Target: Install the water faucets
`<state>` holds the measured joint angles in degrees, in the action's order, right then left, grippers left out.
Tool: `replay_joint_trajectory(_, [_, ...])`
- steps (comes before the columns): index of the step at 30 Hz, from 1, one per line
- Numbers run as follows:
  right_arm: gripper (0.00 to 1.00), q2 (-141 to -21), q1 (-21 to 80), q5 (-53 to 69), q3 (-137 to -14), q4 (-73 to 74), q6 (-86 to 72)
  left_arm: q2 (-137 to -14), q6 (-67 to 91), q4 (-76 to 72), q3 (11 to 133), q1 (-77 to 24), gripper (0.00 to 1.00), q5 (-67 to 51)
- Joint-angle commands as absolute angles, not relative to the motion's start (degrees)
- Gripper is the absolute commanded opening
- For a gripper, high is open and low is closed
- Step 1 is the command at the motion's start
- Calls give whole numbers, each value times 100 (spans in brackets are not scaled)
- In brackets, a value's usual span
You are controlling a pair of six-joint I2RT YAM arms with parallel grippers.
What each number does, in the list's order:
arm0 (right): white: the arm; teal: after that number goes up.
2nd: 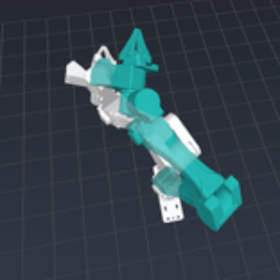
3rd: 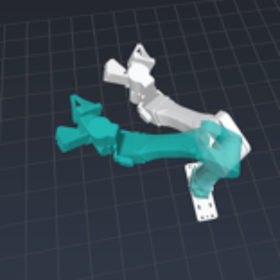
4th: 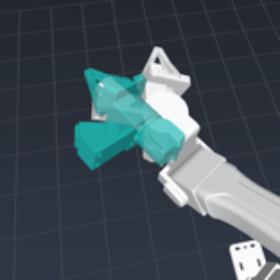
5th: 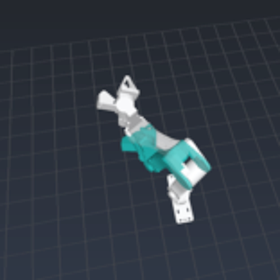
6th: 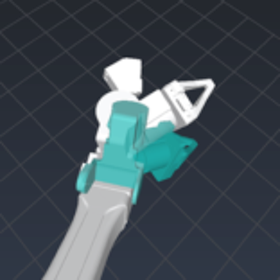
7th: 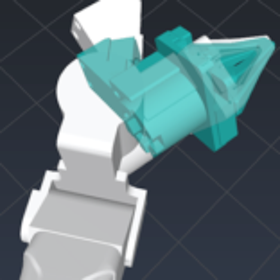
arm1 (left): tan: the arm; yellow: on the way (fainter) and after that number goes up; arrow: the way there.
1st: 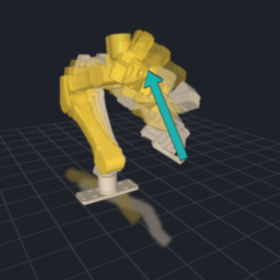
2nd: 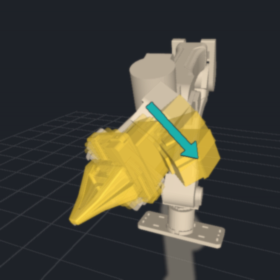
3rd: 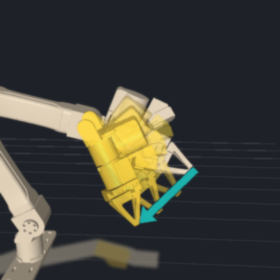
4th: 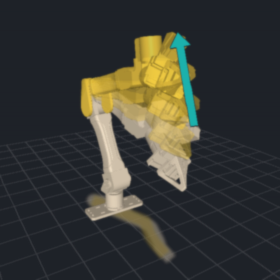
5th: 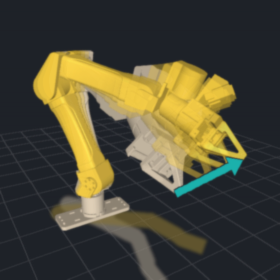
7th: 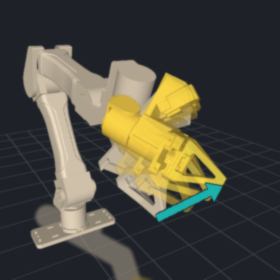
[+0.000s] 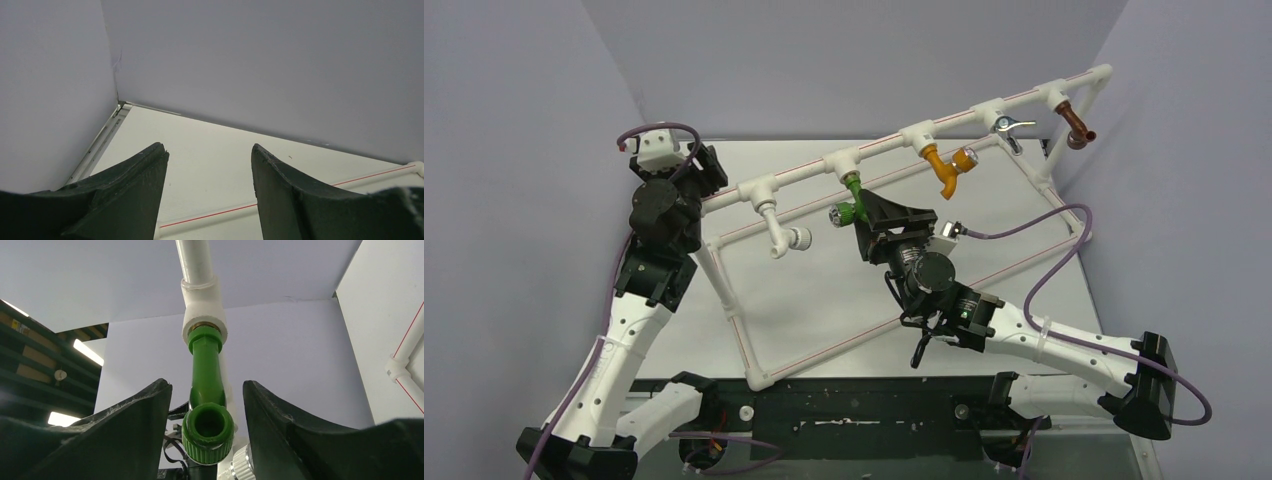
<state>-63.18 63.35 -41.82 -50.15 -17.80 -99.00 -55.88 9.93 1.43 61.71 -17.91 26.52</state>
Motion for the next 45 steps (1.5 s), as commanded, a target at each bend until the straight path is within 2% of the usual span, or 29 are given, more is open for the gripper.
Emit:
replay_joint_trajectory(1, [59,-6241,6297,-4178,-5286,-1908,-10009,-5711,949,1550,5801,-1819,59,2614])
replay_joint_trajectory(6, [73,-6214,6300,-4162,-5274,-1840,-10027,-5707,940,1555,5804,-1819,59,2626])
replay_joint_trajectory(13, [77,-5985,6294,-4173,-5142,-1744,-9694,-5711,940,1555,5801,-1819,59,2629])
replay_joint_trajectory(19, [84,-5551,6288,-4052,-5092,-1611,-8435,-5722,927,1551,5788,-1828,59,2662])
replay_joint_trajectory(26, [91,-4878,6263,-3955,-5497,-247,-6720,-5742,910,1555,5793,-1822,59,2684])
replay_joint_trajectory(31, [92,-4413,6232,-3876,-5575,-18,-5275,-5793,897,1565,5809,-1812,59,2682])
replay_joint_trajectory(37, [92,-4392,6232,-2657,-6041,-150,-2684,-5826,888,1574,5810,-1811,59,2701])
replay_joint_trajectory(45, [91,-4746,6232,-1365,-6839,660,184,-5843,887,1591,5822,-1811,59,2693])
